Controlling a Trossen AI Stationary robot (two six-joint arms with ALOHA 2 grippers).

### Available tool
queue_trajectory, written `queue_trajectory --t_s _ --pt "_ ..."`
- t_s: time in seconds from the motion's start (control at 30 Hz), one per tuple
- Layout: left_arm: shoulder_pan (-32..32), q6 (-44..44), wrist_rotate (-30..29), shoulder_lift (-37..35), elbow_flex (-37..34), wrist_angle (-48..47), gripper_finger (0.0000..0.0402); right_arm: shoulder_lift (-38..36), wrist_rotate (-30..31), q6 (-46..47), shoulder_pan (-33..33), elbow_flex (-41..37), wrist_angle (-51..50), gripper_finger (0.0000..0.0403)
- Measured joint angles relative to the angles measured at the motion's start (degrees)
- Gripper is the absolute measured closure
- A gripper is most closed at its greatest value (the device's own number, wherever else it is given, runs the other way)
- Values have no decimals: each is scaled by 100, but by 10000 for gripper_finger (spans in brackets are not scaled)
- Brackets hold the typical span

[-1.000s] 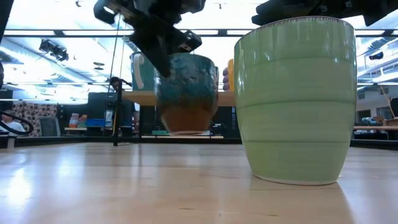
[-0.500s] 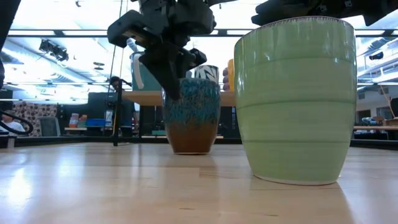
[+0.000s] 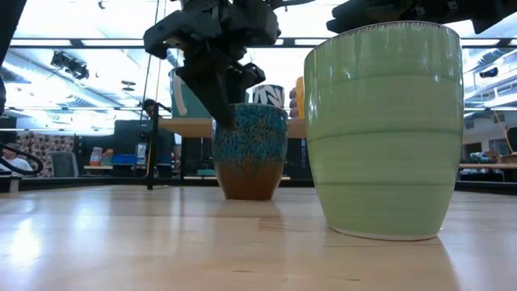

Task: Place coffee mugs
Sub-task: Put the dark blue mug on the shelf

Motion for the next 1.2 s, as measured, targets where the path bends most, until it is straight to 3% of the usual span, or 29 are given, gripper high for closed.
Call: queue_trajectory --t_s 0.13,0.23,0.43,0.63,0.87,1.2 --pt "-2 -388 -17 0 214 -3 203 0 0 -2 0 0 0 283" --pt "0 -1085 -93 -2 419 80 192 0 0 -2 0 0 2 283" --pt "0 -2957 -600 -4 606 169 196 0 3 17 0 0 10 283" --pt "80 -4216 -607 11 599 421 211 0 28 -2 0 0 12 283" --pt "127 -4501 -492 69 601 915 224 0 44 -12 0 0 62 283" --pt "111 -4303 -365 465 588 781 230 0 46 -48 0 0 45 283"
